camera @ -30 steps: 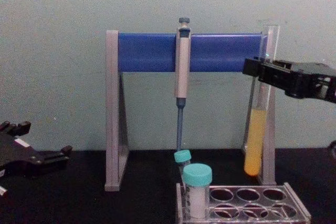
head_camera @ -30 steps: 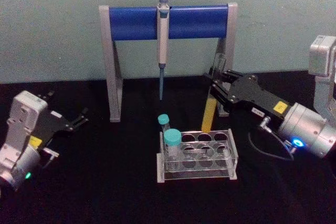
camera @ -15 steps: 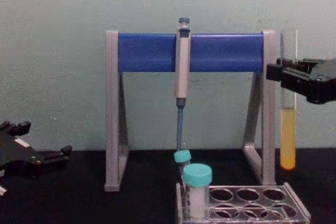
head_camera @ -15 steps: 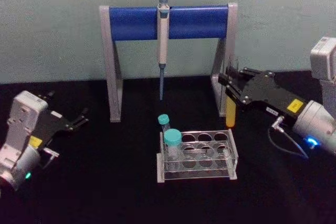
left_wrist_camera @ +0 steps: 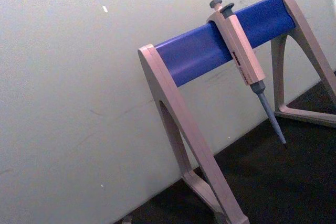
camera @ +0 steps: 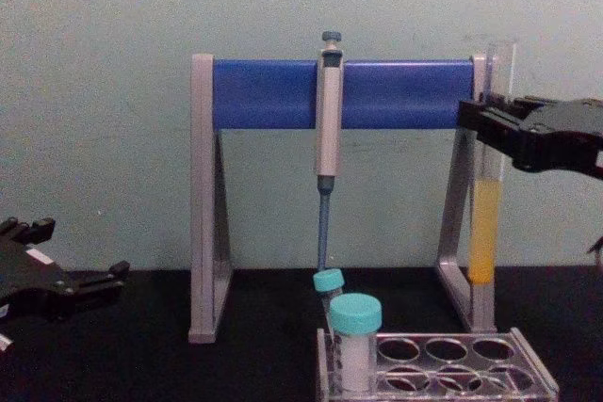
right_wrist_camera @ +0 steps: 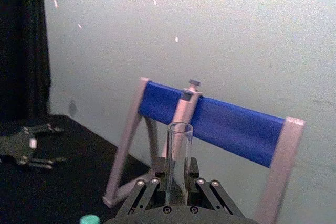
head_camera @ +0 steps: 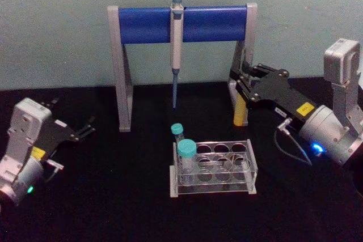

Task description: Pick up the test tube from the test tube rack, shake it, then place it back into the test tube rack.

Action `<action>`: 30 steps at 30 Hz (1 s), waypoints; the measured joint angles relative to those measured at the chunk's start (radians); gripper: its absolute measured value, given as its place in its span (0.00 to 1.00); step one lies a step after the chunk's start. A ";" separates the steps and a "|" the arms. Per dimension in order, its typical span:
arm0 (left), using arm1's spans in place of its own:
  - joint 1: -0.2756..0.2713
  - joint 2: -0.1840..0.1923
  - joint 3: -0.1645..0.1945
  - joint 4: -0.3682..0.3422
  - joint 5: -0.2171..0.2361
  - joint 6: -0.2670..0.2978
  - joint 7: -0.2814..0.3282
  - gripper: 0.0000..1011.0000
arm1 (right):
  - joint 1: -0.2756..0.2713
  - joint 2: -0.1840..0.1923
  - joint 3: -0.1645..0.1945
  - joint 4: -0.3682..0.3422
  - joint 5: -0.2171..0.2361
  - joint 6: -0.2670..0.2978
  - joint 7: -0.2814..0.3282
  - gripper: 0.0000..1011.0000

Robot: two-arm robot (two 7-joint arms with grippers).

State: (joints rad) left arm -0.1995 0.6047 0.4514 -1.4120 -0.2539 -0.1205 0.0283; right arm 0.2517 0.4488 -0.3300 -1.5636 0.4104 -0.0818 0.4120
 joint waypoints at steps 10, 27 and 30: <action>0.000 0.000 0.000 0.000 0.000 0.000 0.000 0.99 | 0.006 -0.017 -0.012 0.005 0.094 0.002 0.116 0.23; 0.000 0.000 0.000 0.000 0.000 0.000 0.000 0.99 | -0.017 0.134 -0.036 -0.059 0.154 0.028 0.220 0.23; 0.000 0.000 0.000 0.000 0.000 0.000 0.000 0.99 | -0.023 0.147 -0.024 -0.062 0.140 0.025 0.183 0.23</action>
State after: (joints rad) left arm -0.1995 0.6047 0.4514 -1.4119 -0.2539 -0.1205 0.0283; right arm 0.2287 0.5957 -0.3541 -1.6257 0.5501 -0.0568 0.5949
